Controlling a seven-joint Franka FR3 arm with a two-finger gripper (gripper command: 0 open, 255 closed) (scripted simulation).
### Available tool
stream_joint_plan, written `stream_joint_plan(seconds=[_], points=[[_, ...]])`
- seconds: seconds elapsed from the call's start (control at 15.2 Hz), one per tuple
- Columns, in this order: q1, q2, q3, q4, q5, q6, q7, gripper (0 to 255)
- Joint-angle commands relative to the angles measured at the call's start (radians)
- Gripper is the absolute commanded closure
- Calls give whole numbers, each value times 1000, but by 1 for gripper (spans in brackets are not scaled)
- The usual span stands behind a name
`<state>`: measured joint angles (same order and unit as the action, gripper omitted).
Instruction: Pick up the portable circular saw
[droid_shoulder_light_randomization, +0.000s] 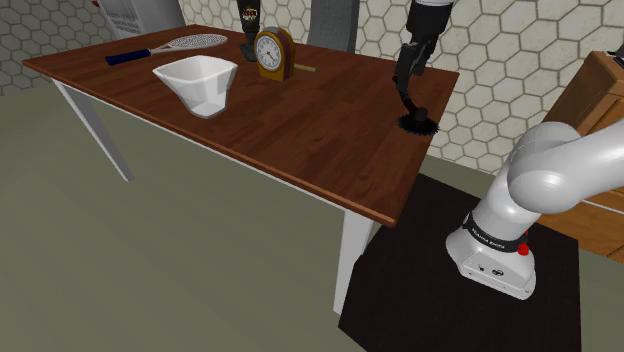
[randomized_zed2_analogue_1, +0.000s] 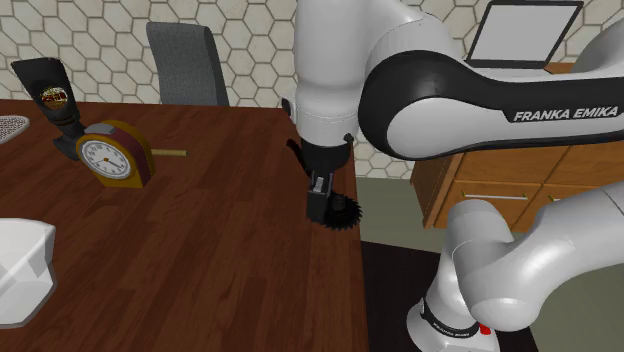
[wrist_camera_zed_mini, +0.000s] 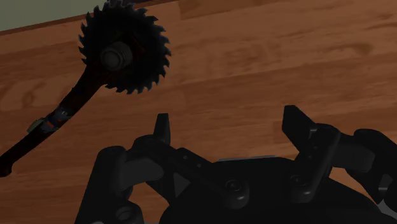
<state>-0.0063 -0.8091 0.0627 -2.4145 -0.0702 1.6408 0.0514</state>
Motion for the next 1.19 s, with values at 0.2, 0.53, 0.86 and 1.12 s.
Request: stream_joint_plan(seconds=[0.2, 0.53, 0.86, 1.12], points=[[-62, 61, -21, -5, -17, 72, 72, 0], [-162, 162, -60, -7, -46, 182, 191, 0], [-257, 257, -105, -3, -70, 281, 308, 0], [-329, 327, -144, 1, -87, 354, 401, 0]])
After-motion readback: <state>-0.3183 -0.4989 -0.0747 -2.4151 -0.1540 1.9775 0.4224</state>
